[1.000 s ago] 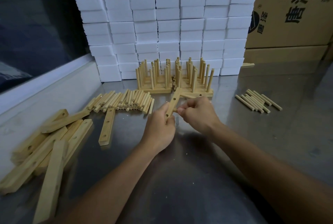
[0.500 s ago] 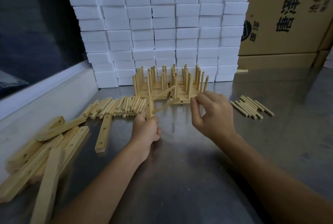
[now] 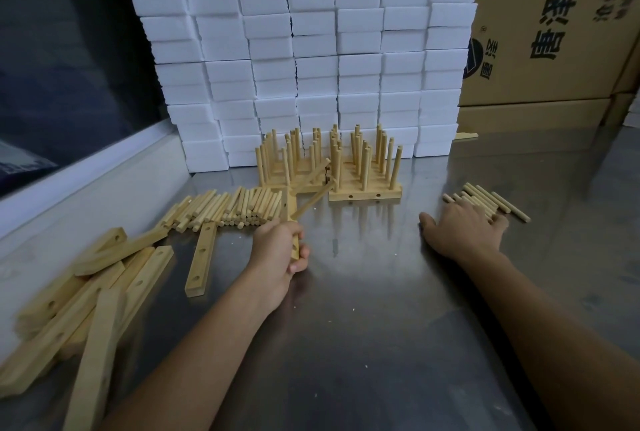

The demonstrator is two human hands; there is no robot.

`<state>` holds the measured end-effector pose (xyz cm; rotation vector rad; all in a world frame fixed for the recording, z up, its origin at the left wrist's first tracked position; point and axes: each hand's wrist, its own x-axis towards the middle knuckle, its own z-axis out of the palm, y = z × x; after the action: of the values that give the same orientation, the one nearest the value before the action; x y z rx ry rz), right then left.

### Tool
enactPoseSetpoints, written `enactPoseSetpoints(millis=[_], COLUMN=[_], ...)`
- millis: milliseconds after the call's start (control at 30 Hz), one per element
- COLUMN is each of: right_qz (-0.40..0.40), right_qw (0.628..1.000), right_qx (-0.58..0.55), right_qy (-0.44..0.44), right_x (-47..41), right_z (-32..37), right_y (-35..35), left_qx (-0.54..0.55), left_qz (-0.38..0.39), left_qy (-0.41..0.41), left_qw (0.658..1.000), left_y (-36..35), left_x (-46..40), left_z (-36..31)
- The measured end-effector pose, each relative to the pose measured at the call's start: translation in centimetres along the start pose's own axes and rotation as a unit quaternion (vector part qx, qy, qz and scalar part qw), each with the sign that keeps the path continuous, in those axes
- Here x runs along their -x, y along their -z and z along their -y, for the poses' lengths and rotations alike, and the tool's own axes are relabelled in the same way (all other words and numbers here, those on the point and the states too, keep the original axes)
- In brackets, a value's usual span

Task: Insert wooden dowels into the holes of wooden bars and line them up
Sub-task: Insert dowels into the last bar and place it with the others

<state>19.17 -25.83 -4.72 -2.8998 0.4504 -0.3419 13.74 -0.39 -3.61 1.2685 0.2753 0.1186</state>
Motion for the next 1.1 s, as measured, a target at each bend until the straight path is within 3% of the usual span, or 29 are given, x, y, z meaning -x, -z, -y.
enactPoseSetpoints(millis=[200,367,533,667,1100], right_qz=[-0.093,-0.091,-0.025,-0.015,-0.059], right_qw=[0.995,0.991,0.995,0.988,0.922], right_qx=[-0.038,-0.1,-0.07,-0.133,-0.36], right_qy=[-0.016,-0.004,0.071,0.083,0.133], right_x=[-0.2,-0.3,0.0,0.5,2.5], right_z=[-0.4,-0.5,0.2,1.2,3.4], right_y=[-0.1,0.1,0.2,0.4,0.2], left_qx=[0.005,0.059,0.077,0.103,0.203], left_qz=[0.006,-0.001,0.008,0.024,0.061], left_qy=[0.003,0.023,0.023,0.038,0.058], left_qw=[1.0,0.998,0.997,0.994,0.976], left_y=[0.0,-0.1,0.0,0.1,0.7], left_x=[0.0,0.0,0.2,0.5,-0.6], left_z=[0.0,-0.3,-0.3,-0.5,-0.1])
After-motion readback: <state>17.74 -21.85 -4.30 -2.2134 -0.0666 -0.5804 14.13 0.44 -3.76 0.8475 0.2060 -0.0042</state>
